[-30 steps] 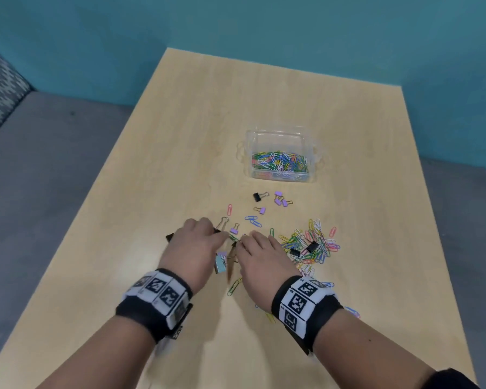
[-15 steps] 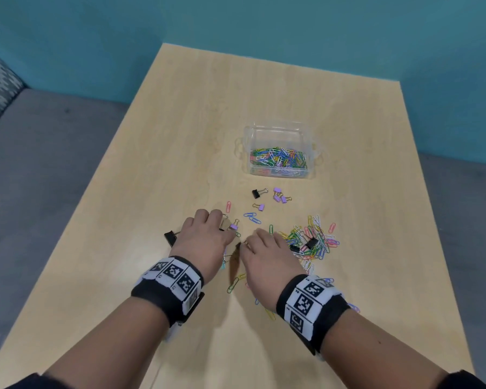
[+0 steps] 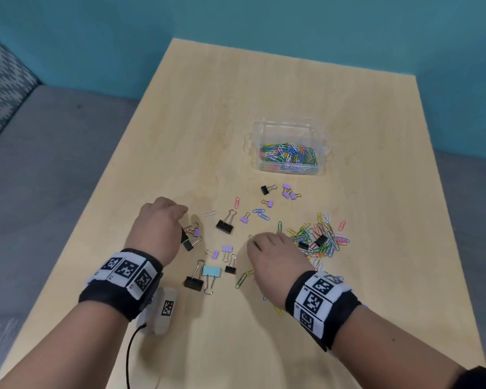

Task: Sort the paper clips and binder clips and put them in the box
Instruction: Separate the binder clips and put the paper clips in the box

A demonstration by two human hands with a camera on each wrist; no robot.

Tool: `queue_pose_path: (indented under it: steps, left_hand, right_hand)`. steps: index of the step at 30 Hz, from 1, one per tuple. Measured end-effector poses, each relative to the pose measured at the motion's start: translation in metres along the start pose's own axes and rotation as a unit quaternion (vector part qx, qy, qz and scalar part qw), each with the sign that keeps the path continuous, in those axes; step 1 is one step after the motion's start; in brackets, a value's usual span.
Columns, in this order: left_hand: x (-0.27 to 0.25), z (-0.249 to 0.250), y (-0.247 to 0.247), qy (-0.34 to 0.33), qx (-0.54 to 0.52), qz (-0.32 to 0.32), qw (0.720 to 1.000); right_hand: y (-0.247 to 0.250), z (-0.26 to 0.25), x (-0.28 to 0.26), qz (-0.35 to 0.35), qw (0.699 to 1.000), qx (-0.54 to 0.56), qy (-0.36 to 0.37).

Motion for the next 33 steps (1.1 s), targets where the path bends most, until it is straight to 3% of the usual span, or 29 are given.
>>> queue_pose_path:
  steps: [2,4,8,13,20,27,33]
  left_hand:
    - [-0.002,0.002,0.001,-0.024,0.024,-0.004,0.999]
    - [-0.006,0.019,-0.006,-0.096,0.062,-0.041,0.993]
    - [-0.010,0.053,-0.026,-0.202,0.135,-0.119,0.963]
    - [-0.005,0.059,-0.039,-0.206,0.163,-0.148,0.954]
    - [0.021,0.076,-0.050,-0.209,0.130,-0.174,0.954]
    - [0.030,0.102,-0.065,-0.250,0.162,-0.200,0.933]
    - [0.019,0.122,-0.076,-0.278,0.161,-0.213,0.923]
  right_hand:
    - [0.006,-0.001,0.004,0.011,1.000,-0.012,0.008]
    - [0.010,-0.001,0.014,0.016,1.000,-0.005,0.016]
    - [0.005,0.002,0.030,-0.031,0.999,-0.002,0.025]
    - [-0.003,0.013,0.014,-0.055,0.998,0.013,0.011]
    - [0.006,0.028,-0.006,0.003,0.994,0.090,-0.062]
    - [-0.001,0.001,0.011,0.004,0.998,0.062,-0.027]
    - [0.010,-0.031,0.000,0.068,0.994,0.078,0.027]
Point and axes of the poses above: each hand's wrist, its own x-axis towards the middle knuckle, its own y-axis out of the back of the hand, z = x × y, the point moved 7 cm from there along x, towards the middle knuckle, and after that the axes turned 12 degrees about z, right-handed, at the moved point
